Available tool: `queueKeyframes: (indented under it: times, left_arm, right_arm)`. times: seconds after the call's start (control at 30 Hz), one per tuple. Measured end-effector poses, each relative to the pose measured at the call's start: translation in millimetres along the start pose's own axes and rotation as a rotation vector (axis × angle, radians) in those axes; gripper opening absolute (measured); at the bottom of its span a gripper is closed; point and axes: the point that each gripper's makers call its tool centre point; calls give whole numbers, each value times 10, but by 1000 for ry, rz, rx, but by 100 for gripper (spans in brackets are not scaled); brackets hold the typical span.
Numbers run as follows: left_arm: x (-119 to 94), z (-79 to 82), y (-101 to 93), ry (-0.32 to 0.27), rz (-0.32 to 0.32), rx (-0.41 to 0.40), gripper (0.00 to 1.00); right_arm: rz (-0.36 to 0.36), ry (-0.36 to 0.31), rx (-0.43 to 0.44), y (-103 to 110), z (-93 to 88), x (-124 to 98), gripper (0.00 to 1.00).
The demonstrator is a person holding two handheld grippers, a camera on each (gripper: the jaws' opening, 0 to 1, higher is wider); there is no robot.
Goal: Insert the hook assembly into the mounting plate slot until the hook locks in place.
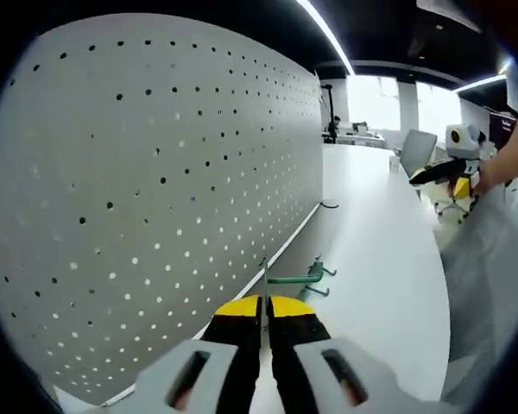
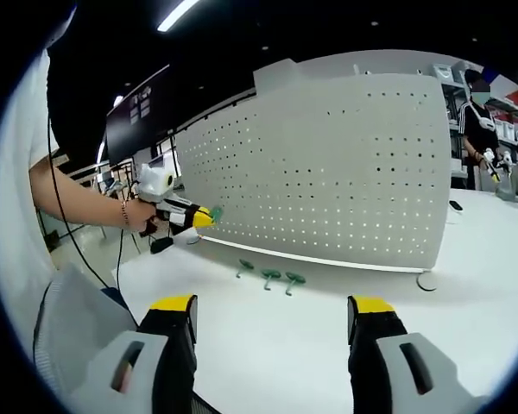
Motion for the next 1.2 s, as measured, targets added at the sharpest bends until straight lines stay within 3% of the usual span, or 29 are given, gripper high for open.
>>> queueKeyframes:
  times: [0.9, 1.2]
  left_arm:
    - [-448, 890, -469, -321, 39, -96, 2]
    - [-542, 1072, -601, -393, 43, -157, 2]
  right_arm:
    - [24, -26, -8, 81, 109, 34, 68]
    - [26, -27, -8, 89, 108, 40, 68]
Point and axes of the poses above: the point that each gripper's makers call its tool centre point, and the gripper's own axes: x roughly forward along the fingers, y roughly to its left, z roughly out of its top, and after that the axes turned 3 degrees about z, right-handed
